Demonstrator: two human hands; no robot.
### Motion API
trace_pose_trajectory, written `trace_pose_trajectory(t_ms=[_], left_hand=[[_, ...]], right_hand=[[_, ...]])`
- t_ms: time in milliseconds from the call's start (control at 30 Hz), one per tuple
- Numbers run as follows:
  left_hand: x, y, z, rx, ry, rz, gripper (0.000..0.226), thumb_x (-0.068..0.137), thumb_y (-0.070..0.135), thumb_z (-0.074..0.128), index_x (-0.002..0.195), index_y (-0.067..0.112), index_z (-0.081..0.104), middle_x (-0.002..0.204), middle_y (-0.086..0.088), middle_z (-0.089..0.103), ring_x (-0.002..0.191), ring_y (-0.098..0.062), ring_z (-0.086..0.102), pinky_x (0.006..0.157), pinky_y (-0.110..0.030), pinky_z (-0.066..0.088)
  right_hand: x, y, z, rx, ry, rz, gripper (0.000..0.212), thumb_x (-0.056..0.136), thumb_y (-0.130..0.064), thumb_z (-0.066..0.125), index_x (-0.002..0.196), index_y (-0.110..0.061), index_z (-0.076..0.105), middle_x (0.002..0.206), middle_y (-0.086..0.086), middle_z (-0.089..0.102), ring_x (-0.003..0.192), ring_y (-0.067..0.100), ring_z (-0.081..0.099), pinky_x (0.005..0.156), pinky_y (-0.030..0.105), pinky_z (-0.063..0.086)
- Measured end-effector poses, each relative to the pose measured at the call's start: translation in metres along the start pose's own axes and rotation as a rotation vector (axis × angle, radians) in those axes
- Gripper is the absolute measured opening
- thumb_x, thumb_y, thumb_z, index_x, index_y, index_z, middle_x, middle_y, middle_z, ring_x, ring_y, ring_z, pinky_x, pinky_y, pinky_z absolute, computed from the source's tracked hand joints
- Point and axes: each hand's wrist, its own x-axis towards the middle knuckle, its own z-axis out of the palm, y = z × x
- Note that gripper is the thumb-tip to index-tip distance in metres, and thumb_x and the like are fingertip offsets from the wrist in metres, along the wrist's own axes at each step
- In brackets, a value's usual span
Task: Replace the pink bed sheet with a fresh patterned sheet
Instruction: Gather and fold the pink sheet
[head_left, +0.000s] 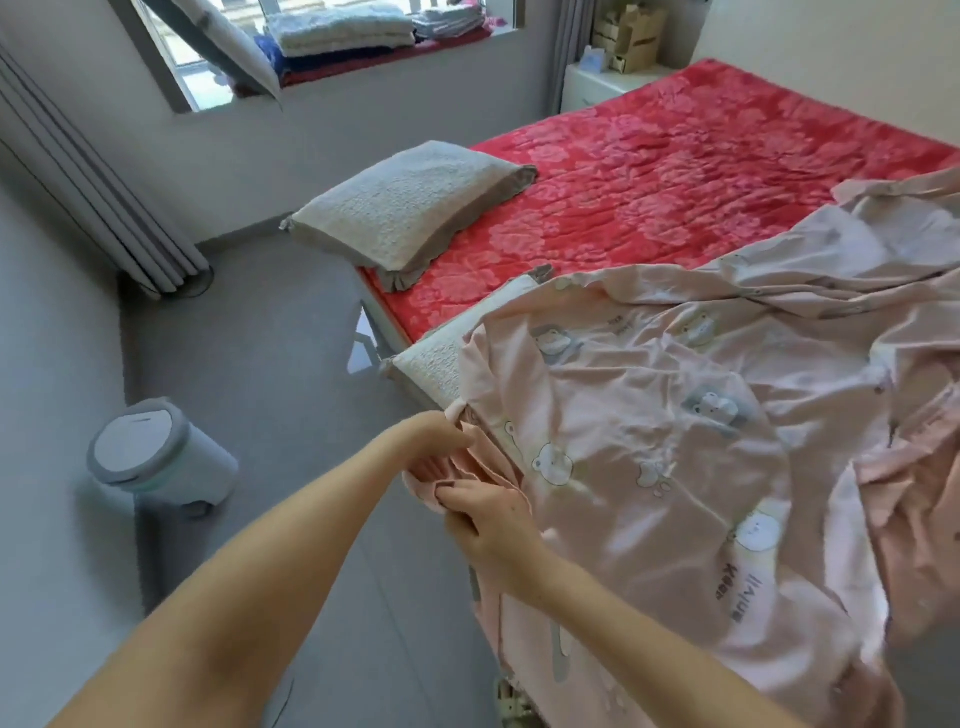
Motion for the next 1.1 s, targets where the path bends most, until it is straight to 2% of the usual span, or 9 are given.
trace_pose_trajectory(t_ms=[133, 267, 433, 533, 767, 833, 967, 1033, 1100], left_hand=[[0.058, -0.027, 0.009, -0.571, -0.140, 0.066, 0.043, 0.092, 0.030, 0.057, 0.129, 0.043, 0.041, 0.090, -0.008, 0.065, 0.070, -0.026, 0.069, 0.063, -0.037, 0.059], [0.093, -0.036, 0.014, -0.834, -0.116, 0.001, 0.036, 0.078, 0.008, 0.072, 0.108, 0.020, 0.054, 0.060, -0.009, 0.066, 0.050, -0.022, 0.062, 0.054, -0.032, 0.054], [0.115, -0.037, 0.000, -0.922, -0.239, -0.038, 0.023, 0.081, -0.002, 0.063, 0.094, 0.014, 0.053, 0.074, -0.010, 0.056, 0.057, -0.020, 0.054, 0.044, -0.022, 0.045], [0.101, -0.034, -0.012, -0.910, -0.363, 0.033, 0.023, 0.073, -0.005, 0.061, 0.092, 0.009, 0.063, 0.075, -0.011, 0.060, 0.067, -0.017, 0.062, 0.069, -0.025, 0.053], [0.055, -0.011, -0.118, -1.167, -0.415, 0.249, 0.010, 0.086, 0.006, 0.040, 0.084, 0.001, 0.048, 0.040, -0.003, 0.050, 0.036, -0.006, 0.051, 0.037, -0.015, 0.045], [0.042, -0.014, -0.156, -1.226, -0.315, 0.351, 0.014, 0.091, 0.009, 0.045, 0.078, 0.008, 0.050, 0.045, 0.001, 0.057, 0.053, -0.007, 0.057, 0.050, -0.016, 0.051], [-0.016, -0.039, -0.215, -1.130, -0.325, 0.679, 0.014, 0.080, 0.016, 0.066, 0.093, 0.010, 0.069, 0.087, -0.001, 0.070, 0.082, -0.013, 0.063, 0.067, -0.021, 0.056], [-0.041, -0.060, -0.234, -1.133, -0.277, 0.739, 0.058, 0.072, 0.025, 0.074, 0.122, -0.001, 0.058, 0.102, -0.007, 0.068, 0.089, -0.015, 0.067, 0.074, -0.025, 0.057], [-0.070, -0.078, -0.246, -1.234, -0.179, 0.775, 0.048, 0.093, 0.021, 0.054, 0.134, -0.002, 0.045, 0.101, -0.009, 0.065, 0.088, -0.016, 0.066, 0.076, -0.030, 0.057]], right_hand=[[-0.001, 0.003, 0.006, -0.032, -0.109, 0.042, 0.035, 0.079, -0.012, 0.039, 0.094, -0.012, 0.071, 0.084, -0.004, 0.068, 0.078, 0.016, 0.060, 0.064, 0.037, 0.052], [0.002, -0.013, 0.016, -0.058, -0.137, 0.106, 0.041, 0.079, -0.014, 0.037, 0.098, -0.007, 0.072, 0.102, 0.002, 0.071, 0.098, 0.015, 0.064, 0.083, 0.028, 0.050], [-0.004, -0.058, 0.034, -0.137, 0.016, 0.238, 0.018, 0.073, -0.010, 0.038, 0.072, -0.016, 0.056, 0.070, -0.006, 0.049, 0.067, 0.008, 0.042, 0.067, 0.006, 0.029], [-0.019, -0.076, 0.041, -0.226, 0.068, 0.358, 0.014, 0.076, -0.014, 0.037, 0.067, -0.010, 0.048, 0.066, -0.010, 0.037, 0.063, 0.005, 0.033, 0.058, 0.016, 0.026], [-0.055, -0.095, 0.071, -0.260, 0.280, 0.849, 0.032, 0.089, -0.013, 0.046, 0.062, -0.022, 0.031, 0.058, -0.005, 0.035, 0.053, 0.007, 0.028, 0.055, 0.025, 0.027], [-0.055, -0.095, 0.080, -0.274, 0.279, 0.916, 0.035, 0.086, -0.013, 0.047, 0.058, -0.021, 0.028, 0.056, -0.006, 0.030, 0.051, 0.007, 0.024, 0.053, 0.026, 0.025], [-0.039, -0.105, 0.082, -0.393, 0.489, 0.870, 0.034, 0.088, -0.012, 0.050, 0.057, -0.018, 0.037, 0.061, -0.003, 0.041, 0.056, 0.012, 0.037, 0.051, 0.019, 0.026], [-0.032, -0.109, 0.083, -0.440, 0.669, 0.829, 0.021, 0.085, -0.009, 0.051, 0.064, -0.013, 0.048, 0.069, -0.001, 0.047, 0.066, 0.016, 0.043, 0.055, 0.021, 0.029], [-0.028, -0.114, 0.089, -0.482, 0.779, 0.798, 0.013, 0.084, -0.007, 0.053, 0.071, -0.010, 0.052, 0.073, -0.002, 0.046, 0.070, 0.015, 0.042, 0.059, 0.022, 0.030]])
